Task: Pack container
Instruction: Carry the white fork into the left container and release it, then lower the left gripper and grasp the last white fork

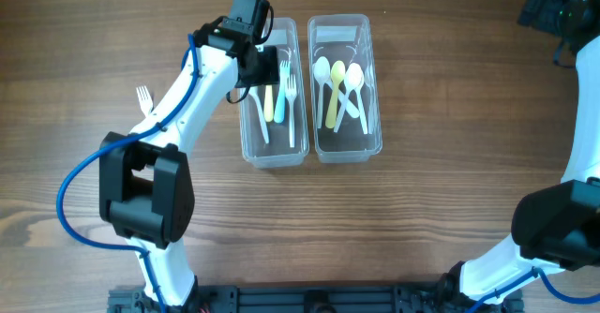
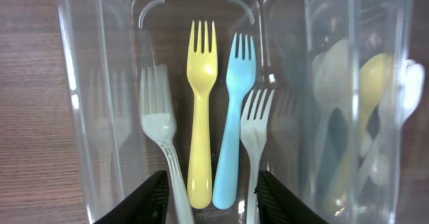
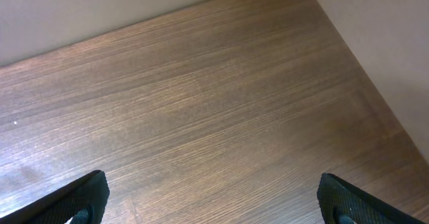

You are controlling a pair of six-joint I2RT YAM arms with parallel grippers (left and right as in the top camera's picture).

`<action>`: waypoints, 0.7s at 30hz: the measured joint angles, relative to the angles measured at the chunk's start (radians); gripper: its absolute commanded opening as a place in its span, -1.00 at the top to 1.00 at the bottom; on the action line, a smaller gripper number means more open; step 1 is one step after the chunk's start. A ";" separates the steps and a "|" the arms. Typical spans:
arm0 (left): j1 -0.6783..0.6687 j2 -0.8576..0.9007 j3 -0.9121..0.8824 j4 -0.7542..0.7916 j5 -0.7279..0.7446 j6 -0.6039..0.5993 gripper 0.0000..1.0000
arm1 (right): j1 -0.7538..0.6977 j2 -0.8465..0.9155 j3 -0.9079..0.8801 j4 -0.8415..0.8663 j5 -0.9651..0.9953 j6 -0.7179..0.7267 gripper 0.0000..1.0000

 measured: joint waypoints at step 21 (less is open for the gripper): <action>0.369 -0.228 0.084 -0.330 -0.200 0.087 0.00 | 0.000 0.000 0.000 0.000 0.000 0.000 -0.99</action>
